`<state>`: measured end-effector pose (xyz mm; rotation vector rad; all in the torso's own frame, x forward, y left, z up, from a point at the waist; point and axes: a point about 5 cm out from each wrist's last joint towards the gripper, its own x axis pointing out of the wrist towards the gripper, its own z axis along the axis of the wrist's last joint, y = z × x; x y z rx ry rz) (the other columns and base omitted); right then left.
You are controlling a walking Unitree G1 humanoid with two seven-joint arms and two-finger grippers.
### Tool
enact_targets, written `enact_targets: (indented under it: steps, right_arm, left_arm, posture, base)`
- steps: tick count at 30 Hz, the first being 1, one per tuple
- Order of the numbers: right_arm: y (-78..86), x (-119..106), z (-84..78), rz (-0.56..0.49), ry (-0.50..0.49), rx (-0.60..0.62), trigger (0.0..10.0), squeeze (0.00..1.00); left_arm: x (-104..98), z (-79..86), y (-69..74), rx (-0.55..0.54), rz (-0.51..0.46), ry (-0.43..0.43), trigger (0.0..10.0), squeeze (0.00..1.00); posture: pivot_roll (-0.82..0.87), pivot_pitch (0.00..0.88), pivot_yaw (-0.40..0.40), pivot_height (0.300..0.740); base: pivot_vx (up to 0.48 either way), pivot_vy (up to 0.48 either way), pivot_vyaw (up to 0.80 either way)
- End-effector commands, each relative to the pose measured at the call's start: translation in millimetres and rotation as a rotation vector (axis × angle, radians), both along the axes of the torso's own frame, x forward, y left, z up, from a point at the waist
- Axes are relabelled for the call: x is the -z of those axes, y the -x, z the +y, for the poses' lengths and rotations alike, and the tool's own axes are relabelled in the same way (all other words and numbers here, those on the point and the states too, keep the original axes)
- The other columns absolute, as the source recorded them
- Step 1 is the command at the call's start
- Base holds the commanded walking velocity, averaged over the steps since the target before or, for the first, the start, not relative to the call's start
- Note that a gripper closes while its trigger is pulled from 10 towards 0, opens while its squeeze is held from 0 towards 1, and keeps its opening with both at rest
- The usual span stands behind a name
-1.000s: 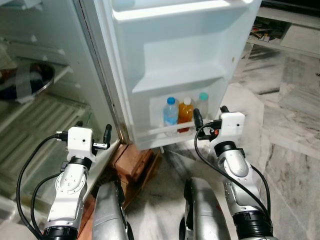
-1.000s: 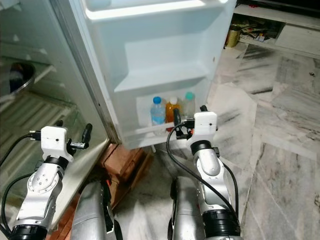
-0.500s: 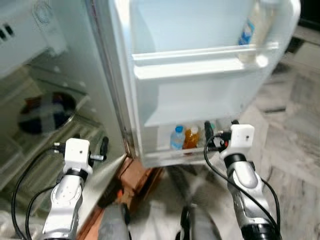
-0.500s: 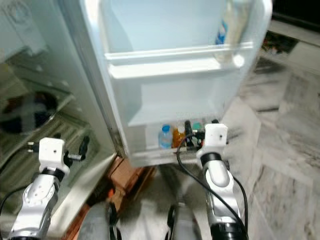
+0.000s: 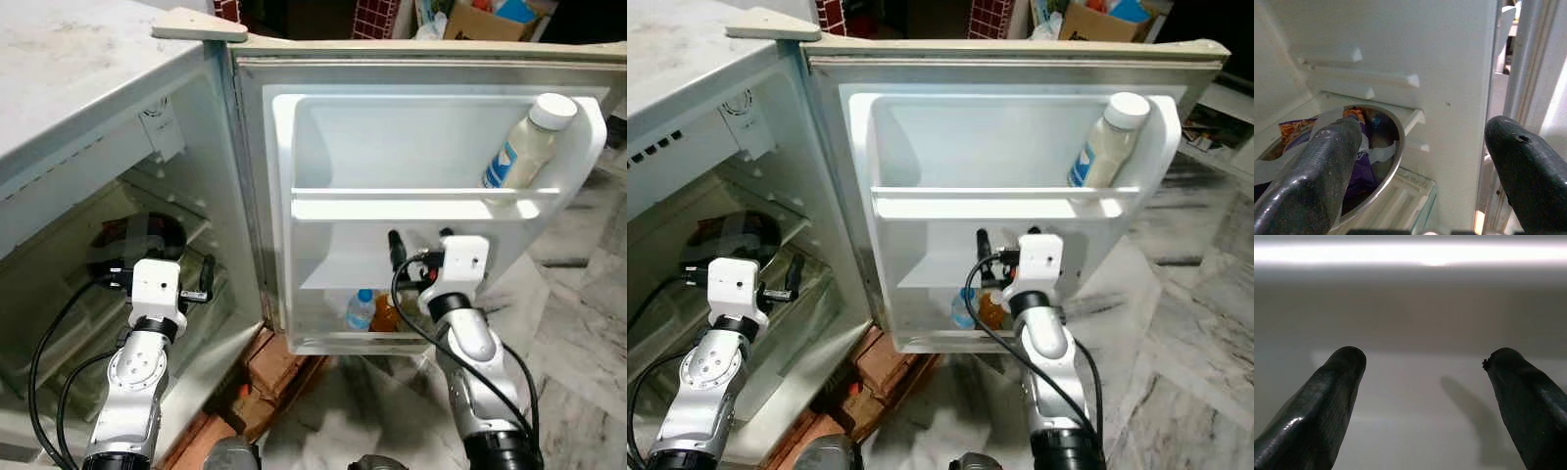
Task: Restocking fridge
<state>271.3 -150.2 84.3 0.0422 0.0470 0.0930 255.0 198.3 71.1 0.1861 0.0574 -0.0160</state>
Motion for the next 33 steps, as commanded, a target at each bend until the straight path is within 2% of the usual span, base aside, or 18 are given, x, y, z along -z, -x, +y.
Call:
enact_targets:
  steps: [1, 10, 15, 19, 33]
  right_arm:
    - [0.2, -3.4, -2.2, -0.007, 0.018, 0.005, 10.0, 0.0]
    - [-3.2, -1.3, 1.9, 0.032, -0.013, -0.038, 10.0, 0.0]
    - [-3.8, -7.6, 9.4, -0.013, 0.001, -0.115, 10.0, 0.0]
    - [-4.0, -6.2, 14.9, -0.002, 0.004, -0.144, 10.0, 0.0]
    - [-7.5, -7.5, 17.8, -0.005, 0.013, -0.195, 10.0, 0.0]
  left_arm:
    - [2.7, -1.1, -0.6, -0.003, 0.019, -0.003, 10.0, 0.0]
    - [1.5, -6.0, -5.5, 0.013, 0.017, -0.013, 10.0, 0.0]
    - [1.0, -6.2, -5.8, 0.011, 0.016, -0.012, 10.0, 0.0]
    - [1.2, -5.2, -4.8, 0.011, 0.019, -0.015, 10.0, 0.0]
    - [2.2, -7.8, -6.1, 0.032, 0.022, -0.039, 10.0, 0.0]
  posture:
    - [-0.04, 0.025, -0.028, 0.74]
    - [-0.04, 0.034, -0.028, 0.74]
    - [-0.03, 0.035, -0.028, 0.74]
    - [-0.03, 0.037, -0.028, 0.74]
    - [-0.03, 0.034, -0.029, 0.74]
  base:
    - [0.0, -0.48, 0.0]
    - [0.0, -0.48, 0.0]
    - [0.0, -0.48, 0.16]
    - [0.0, -0.48, 0.77]
    - [0.0, -0.48, 0.77]
